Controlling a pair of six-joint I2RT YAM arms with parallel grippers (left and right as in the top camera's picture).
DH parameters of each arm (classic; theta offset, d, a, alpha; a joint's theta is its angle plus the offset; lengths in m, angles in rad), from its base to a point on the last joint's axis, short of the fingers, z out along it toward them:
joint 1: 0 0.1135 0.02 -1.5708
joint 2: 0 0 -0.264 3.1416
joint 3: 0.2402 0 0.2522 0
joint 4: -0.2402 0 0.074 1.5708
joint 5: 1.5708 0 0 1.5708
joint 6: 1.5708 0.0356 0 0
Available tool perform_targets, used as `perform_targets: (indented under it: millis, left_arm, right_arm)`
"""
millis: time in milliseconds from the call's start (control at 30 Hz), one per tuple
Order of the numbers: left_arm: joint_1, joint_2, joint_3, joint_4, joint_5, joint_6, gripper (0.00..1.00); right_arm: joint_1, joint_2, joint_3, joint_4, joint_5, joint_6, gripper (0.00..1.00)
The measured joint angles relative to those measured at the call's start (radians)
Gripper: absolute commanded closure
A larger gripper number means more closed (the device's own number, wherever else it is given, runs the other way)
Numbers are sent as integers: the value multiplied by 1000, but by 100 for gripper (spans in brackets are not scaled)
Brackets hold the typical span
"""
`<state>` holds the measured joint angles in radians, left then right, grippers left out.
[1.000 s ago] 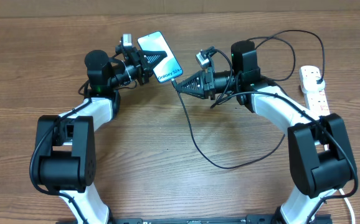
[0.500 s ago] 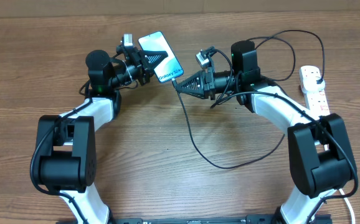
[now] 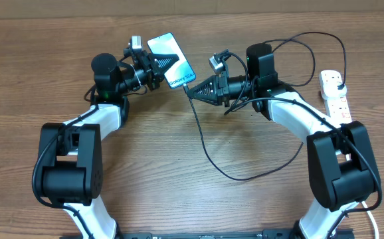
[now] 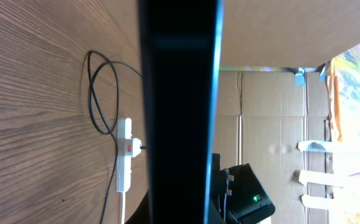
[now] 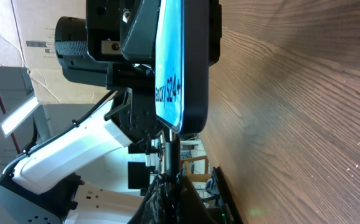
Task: Plug charger to phone and switch on socket
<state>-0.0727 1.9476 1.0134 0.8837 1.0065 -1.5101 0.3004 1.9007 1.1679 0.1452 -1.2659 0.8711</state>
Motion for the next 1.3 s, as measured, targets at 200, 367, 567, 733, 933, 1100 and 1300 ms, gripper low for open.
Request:
perform_targets:
  millis: [200,367,567,733,933,1100,1300]
  left_arm:
    - [0,0,0,0,3,13,96]
    - [1,0,0,0,3,17,96]
    - [2,0,0,0,2,17,96]
    - [4,0,0,1,12,17,96]
    - [7,0,0,0,28,17,96]
    - [7,0,0,1,39,17,96]
    - [-1,0,0,1,48,17,96]
  right_arm:
    - [0,0,0,-1,10,11,96]
    - [1,0,0,-1,20,16,96]
    - [2,0,0,-3,40,18,96]
    - [2,0,-2,24,58,23,96]
    - [1,0,-5,64,71,49,96]
    - [2,0,-5,72,87,64,96]
    - [-1,-2,-5,76,100,68,96]
